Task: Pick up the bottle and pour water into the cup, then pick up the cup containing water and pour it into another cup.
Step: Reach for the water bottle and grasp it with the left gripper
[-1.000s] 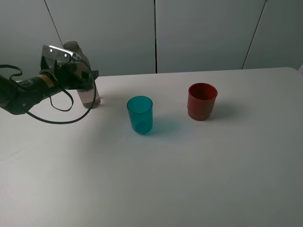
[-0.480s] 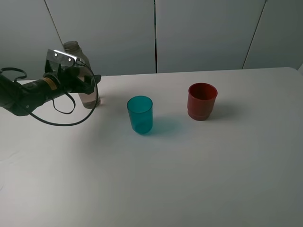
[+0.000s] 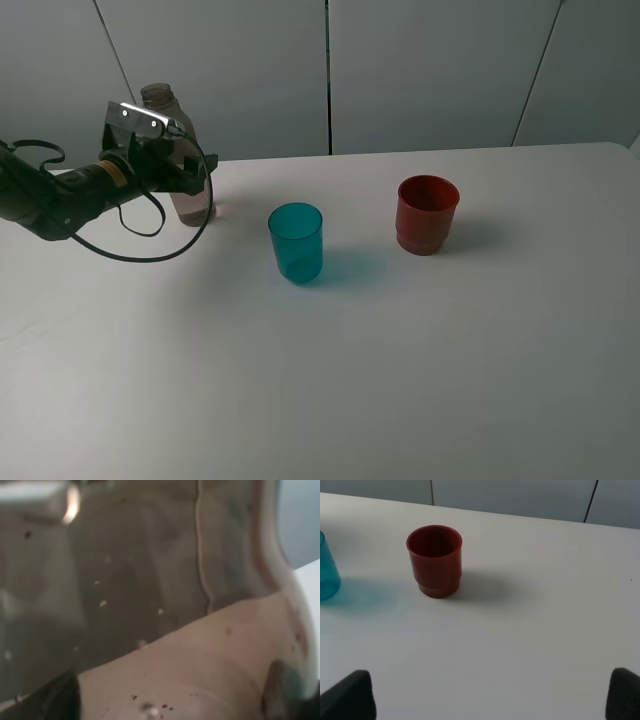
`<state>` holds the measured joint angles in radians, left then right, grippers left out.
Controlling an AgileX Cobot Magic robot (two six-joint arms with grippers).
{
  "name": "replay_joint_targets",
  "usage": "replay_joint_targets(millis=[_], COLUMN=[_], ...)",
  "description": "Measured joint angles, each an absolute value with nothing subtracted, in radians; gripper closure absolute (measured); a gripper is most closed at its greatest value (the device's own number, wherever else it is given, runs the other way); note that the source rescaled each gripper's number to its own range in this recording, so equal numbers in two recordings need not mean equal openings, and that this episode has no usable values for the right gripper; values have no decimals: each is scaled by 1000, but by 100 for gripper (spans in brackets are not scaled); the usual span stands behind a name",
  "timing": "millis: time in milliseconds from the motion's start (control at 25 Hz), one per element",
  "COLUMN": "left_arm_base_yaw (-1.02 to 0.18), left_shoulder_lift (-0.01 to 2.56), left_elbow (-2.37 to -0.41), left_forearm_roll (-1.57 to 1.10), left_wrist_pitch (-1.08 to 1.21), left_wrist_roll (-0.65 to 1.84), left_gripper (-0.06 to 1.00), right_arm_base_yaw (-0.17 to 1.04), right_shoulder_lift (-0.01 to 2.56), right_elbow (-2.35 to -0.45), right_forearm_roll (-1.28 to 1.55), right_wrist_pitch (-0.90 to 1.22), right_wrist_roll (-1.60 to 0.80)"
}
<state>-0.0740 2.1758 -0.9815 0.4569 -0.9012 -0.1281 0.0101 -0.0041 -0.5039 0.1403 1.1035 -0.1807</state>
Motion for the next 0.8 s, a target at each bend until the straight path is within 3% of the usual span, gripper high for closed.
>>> replay_joint_targets(millis=[360, 400, 440, 480, 520, 800], left_arm_base_yaw=[-74, -74, -74, -74, -74, -74], left_shoulder_lift=[2176, 2176, 2176, 2176, 2176, 2176], left_elbow=[-981, -981, -981, -981, -981, -983], left_forearm_roll=[457, 457, 457, 457, 457, 476], left_wrist_pitch=[-901, -899, -897, -895, -895, -893], left_wrist_roll=[-128, -128, -128, -128, -128, -128], left_gripper=[-3, 7, 34, 80, 88, 89], right_arm_base_yaw=[10, 10, 10, 10, 10, 10], right_shoulder_lift=[-4, -4, -4, -4, -4, -4], right_elbow=[-504, -504, -504, -504, -504, -504], right_forearm_roll=[140, 140, 140, 140, 140, 140], right_wrist_pitch=[1104, 1104, 1104, 1104, 1104, 1104], right_wrist_roll=[-181, -181, -181, -181, -181, -181])
